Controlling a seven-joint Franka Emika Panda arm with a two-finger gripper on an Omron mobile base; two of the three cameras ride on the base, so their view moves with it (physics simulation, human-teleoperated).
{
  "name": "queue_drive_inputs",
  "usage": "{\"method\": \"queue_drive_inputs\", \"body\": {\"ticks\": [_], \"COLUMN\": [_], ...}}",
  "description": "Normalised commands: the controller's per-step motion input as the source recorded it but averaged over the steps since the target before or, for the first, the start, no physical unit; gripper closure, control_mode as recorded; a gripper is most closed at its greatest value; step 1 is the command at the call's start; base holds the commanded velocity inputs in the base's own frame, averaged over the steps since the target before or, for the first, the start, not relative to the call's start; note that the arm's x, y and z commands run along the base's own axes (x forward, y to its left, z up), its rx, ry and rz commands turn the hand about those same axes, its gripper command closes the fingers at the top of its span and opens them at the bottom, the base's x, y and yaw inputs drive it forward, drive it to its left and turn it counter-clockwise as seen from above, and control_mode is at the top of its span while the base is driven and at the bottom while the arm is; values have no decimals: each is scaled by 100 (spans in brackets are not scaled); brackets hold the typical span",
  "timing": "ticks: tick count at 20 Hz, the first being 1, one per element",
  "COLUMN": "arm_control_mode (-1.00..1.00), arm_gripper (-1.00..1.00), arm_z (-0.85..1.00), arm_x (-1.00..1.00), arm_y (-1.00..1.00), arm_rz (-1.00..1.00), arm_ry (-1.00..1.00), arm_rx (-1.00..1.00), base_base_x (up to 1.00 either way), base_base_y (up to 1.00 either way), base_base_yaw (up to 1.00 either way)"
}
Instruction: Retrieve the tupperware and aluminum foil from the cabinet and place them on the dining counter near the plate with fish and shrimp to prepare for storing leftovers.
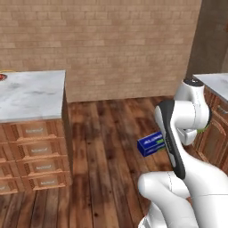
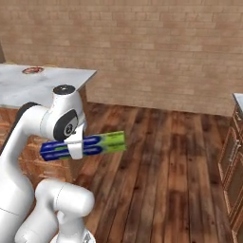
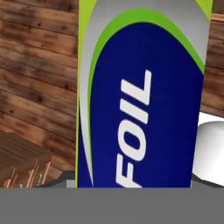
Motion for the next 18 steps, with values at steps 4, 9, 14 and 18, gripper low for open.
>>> {"method": "queue_drive_inputs", "body": {"ticks": [4, 9, 14, 18], "arm_control_mode": [100, 100, 100, 100], "arm_gripper": [100, 100, 100, 100], "arm_z": [0, 0, 0, 0], "arm_x": [0, 0, 0, 0], "arm_y": [0, 0, 0, 0], "arm_rz": [0, 0, 0, 0], "arm_ry": [0, 0, 0, 0], "arm_rx": [0, 0, 0, 0], "base_base_x": [100, 100, 100, 100], "base_base_y": [-21, -6, -29, -34], "base_base_yaw": [27, 44, 41, 41]}}
